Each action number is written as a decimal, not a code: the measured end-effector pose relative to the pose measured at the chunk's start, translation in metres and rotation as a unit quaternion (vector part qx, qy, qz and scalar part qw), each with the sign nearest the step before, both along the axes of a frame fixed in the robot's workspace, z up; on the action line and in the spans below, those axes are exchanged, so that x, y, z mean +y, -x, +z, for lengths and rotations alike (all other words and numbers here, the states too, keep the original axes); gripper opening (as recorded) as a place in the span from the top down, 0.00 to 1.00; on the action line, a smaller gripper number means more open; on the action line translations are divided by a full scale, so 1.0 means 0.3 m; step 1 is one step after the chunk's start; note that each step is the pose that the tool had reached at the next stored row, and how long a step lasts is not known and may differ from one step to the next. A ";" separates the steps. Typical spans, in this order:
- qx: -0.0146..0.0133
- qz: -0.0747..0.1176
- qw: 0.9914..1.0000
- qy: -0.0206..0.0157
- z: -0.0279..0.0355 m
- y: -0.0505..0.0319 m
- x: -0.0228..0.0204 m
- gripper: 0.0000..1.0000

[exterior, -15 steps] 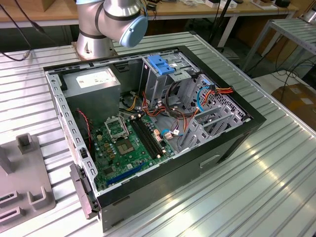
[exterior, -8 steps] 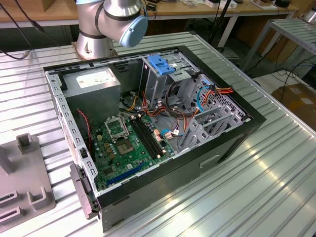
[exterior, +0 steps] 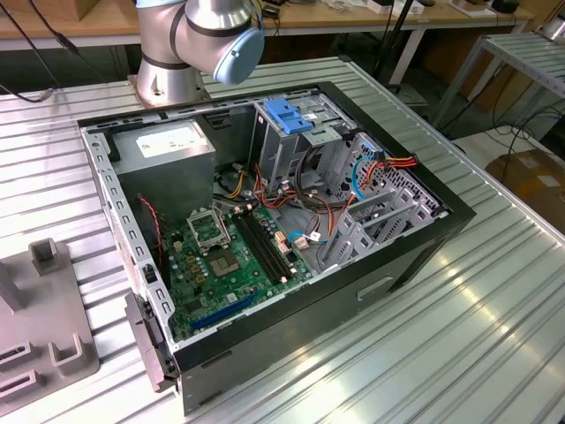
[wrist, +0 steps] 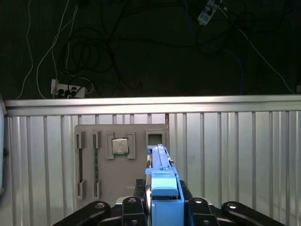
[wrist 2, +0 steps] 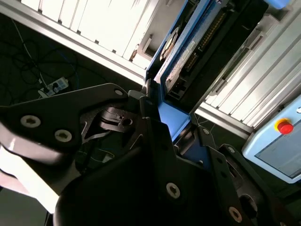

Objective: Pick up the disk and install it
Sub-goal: 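Pick up the disk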

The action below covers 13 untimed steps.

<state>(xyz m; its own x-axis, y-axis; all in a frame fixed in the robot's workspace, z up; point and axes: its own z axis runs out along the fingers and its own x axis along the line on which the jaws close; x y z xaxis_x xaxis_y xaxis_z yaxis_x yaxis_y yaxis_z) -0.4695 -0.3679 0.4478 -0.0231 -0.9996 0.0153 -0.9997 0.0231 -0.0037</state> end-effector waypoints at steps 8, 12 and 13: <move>0.000 0.000 1.000 0.000 0.033 0.000 0.000 0.63; 0.000 0.000 1.000 0.000 0.051 0.000 0.000 0.63; 0.000 0.000 1.000 0.000 0.056 0.000 0.000 0.63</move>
<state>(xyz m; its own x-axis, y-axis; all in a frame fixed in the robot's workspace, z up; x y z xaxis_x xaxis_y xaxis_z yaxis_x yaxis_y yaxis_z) -0.4695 -0.3679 0.4647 -0.0231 -0.9996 0.0154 -0.9997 0.0231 -0.0037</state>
